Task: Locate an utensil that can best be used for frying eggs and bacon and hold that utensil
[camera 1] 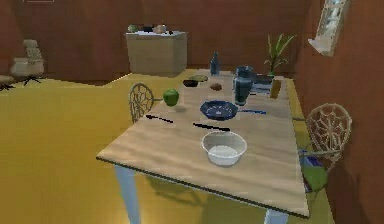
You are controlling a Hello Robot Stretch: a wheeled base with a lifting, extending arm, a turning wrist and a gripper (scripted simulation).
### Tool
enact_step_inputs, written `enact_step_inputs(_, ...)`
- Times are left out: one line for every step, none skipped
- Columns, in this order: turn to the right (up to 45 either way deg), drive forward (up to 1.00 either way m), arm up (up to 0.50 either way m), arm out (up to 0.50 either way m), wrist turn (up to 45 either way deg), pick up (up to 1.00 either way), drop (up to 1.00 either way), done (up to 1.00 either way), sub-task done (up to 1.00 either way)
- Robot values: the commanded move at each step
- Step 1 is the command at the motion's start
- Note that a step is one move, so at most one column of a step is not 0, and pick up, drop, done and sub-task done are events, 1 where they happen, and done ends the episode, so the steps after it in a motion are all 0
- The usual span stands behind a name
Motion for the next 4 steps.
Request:
enact_step_inputs(0.0, 0.20, 0.00, 0.00, 0.0, 0.00, 0.00, 0.00, 0.00)
enact_step_inputs(-45.0, 0.00, 0.00, 0.00, 0.0, 0.00, 0.00, 0.00, 0.00)
enact_step_inputs(-33.0, 0.00, 0.00, 0.00, 0.0, 0.00, 0.00, 0.00, 0.00)
enact_step_inputs(24.0, 0.00, 0.00, 0.00, 0.0, 0.00, 0.00, 0.00, 0.00)
